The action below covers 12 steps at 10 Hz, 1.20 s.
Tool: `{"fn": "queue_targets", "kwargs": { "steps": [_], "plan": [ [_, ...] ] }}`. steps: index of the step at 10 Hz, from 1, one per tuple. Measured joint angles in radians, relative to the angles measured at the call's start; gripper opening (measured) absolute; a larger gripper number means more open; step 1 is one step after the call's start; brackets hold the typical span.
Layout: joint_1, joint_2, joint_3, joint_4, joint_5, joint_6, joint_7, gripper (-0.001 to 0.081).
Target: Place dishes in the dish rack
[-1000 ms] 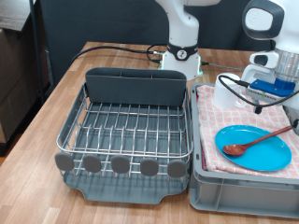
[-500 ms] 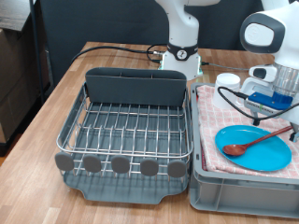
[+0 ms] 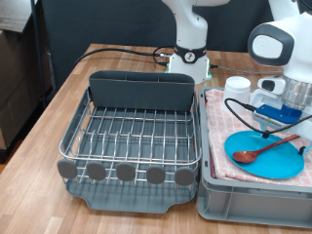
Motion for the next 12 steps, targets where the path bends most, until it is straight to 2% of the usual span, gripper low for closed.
{"fn": "queue_targets", "kwargs": {
  "steps": [1, 2, 3, 4, 5, 6, 7, 8, 12],
  "plan": [
    [0.005, 0.006, -0.006, 0.0, -0.009, 0.008, 0.019, 0.0711],
    [0.013, 0.011, -0.015, 0.0, -0.017, 0.016, 0.036, 0.0535],
    [0.02, 0.014, -0.02, 0.0, -0.026, 0.018, 0.051, 0.0535],
    [0.027, 0.016, -0.024, 0.0, -0.03, 0.019, 0.063, 0.0335],
    [0.031, 0.017, -0.025, 0.0, -0.03, 0.019, 0.071, 0.0335],
    [0.032, 0.017, -0.025, 0.0, -0.03, 0.018, 0.073, 0.0173],
    [0.033, 0.017, -0.024, 0.0, -0.03, 0.017, 0.073, 0.0173],
    [0.033, 0.016, -0.023, 0.002, -0.028, 0.011, 0.073, 0.009],
    [0.017, -0.01, 0.003, 0.015, 0.023, -0.04, 0.026, 0.009]
  ]
}}
